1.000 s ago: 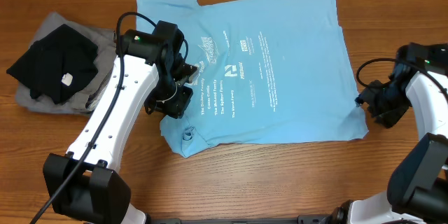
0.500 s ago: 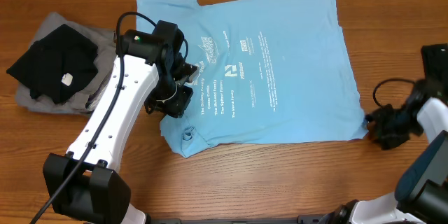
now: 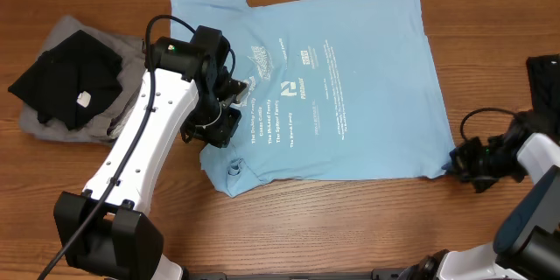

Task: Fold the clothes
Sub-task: 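Grasp the shirt's left and right hem corners and pull outward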

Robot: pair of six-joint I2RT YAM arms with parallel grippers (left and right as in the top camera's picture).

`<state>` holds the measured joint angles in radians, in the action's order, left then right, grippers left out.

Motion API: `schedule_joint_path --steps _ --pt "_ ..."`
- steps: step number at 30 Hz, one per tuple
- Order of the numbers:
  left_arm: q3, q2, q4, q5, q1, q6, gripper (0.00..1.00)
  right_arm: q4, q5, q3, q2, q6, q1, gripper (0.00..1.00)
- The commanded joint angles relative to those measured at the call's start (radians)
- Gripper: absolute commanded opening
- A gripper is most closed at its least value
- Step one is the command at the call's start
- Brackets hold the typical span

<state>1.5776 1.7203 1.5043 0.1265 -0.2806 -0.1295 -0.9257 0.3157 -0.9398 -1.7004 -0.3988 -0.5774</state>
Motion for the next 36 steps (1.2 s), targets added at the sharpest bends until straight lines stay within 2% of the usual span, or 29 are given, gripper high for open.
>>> schedule_joint_path --steps 1,3,5,11,16,20,23,28,31,36 --pt "0.002 -0.014 0.006 -0.003 0.005 0.012 0.28 -0.074 -0.174 -0.128 0.047 -0.007 -0.007 0.04" --pt "0.002 -0.014 0.006 -0.003 0.005 0.023 0.29 -0.137 -0.298 -0.175 0.061 -0.083 -0.007 0.04" --pt "0.002 -0.014 0.007 -0.002 0.005 0.034 0.32 -0.154 -0.334 -0.198 0.067 -0.107 -0.008 0.04" --pt "-0.019 -0.014 -0.033 0.003 0.005 0.088 0.36 -0.146 -0.314 -0.200 0.067 -0.108 -0.006 0.04" --pt "-0.145 -0.013 -0.133 0.025 -0.004 0.112 0.43 -0.138 -0.285 -0.200 0.067 -0.107 -0.006 0.05" --pt "-0.292 -0.013 -0.254 -0.072 0.015 0.239 0.41 -0.128 -0.286 -0.200 0.067 -0.107 -0.008 0.05" --pt "-0.387 -0.013 -0.335 -0.073 0.048 0.304 0.32 -0.098 -0.313 -0.200 0.067 -0.114 -0.009 0.04" --pt "-0.494 -0.013 -0.529 -0.025 0.086 0.303 0.30 -0.062 -0.322 -0.200 0.067 -0.173 -0.012 0.04" --pt "-0.541 -0.013 -0.666 -0.019 0.086 0.314 0.35 -0.060 -0.322 -0.200 0.067 -0.174 -0.012 0.04" --pt "-0.600 -0.011 -0.848 -0.005 0.085 0.313 0.36 -0.060 -0.322 -0.200 0.067 -0.175 -0.012 0.04"
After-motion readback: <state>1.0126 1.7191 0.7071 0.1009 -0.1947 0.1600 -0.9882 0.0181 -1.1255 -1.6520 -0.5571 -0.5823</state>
